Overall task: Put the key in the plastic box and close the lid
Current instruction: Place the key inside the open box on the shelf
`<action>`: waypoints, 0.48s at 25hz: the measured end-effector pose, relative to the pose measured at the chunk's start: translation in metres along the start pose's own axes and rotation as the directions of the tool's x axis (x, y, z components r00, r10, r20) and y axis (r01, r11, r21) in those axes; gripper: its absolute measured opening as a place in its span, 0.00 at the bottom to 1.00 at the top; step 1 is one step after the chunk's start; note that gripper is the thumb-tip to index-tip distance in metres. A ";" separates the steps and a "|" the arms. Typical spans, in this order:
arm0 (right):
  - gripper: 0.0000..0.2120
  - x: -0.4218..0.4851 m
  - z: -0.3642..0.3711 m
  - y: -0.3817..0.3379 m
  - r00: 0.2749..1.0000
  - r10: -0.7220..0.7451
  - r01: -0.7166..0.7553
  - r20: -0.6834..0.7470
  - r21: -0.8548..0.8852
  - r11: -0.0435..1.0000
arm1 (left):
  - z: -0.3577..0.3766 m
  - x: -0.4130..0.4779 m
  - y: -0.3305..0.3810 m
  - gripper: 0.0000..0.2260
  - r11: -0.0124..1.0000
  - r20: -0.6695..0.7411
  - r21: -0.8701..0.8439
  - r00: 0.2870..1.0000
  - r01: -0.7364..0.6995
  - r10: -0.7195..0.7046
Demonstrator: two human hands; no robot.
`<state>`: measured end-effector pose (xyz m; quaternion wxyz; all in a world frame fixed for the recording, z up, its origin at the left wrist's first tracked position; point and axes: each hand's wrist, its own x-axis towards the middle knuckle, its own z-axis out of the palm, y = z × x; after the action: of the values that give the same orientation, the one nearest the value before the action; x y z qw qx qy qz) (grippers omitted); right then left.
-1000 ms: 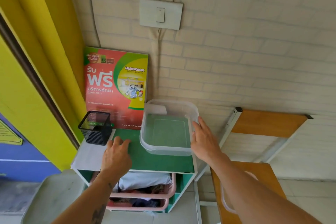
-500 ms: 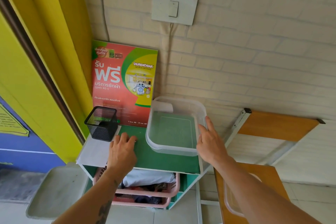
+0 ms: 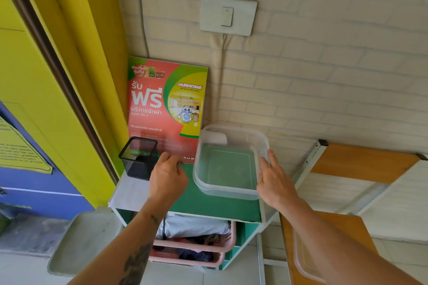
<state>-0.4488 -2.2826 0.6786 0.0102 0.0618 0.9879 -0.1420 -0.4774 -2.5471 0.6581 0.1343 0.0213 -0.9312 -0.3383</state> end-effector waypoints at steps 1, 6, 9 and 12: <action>0.24 0.000 -0.001 -0.001 1.000 0.003 -0.003 -0.002 0.006 1.000 | -0.004 0.003 0.009 0.10 1.000 -0.040 -0.025 0.999 -0.008 0.007; 0.28 -0.003 -0.003 -0.001 1.000 0.016 -0.017 0.013 0.075 0.997 | -0.004 0.018 0.057 0.10 0.977 -0.101 -0.164 0.987 -0.139 0.123; 0.29 -0.003 -0.002 0.001 1.000 0.011 -0.012 0.010 0.118 0.993 | 0.014 0.025 0.088 0.11 0.970 0.011 -0.212 0.992 -0.121 0.126; 0.29 -0.002 0.000 0.002 1.000 0.019 -0.019 0.002 0.129 0.992 | 0.040 0.031 0.109 0.12 0.979 0.184 -0.201 0.981 -0.031 0.069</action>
<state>-0.4465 -2.2808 0.6783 0.0081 0.0714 0.9761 -0.2053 -0.5126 -2.4424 0.7055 0.0548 -0.0481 -0.9019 -0.4258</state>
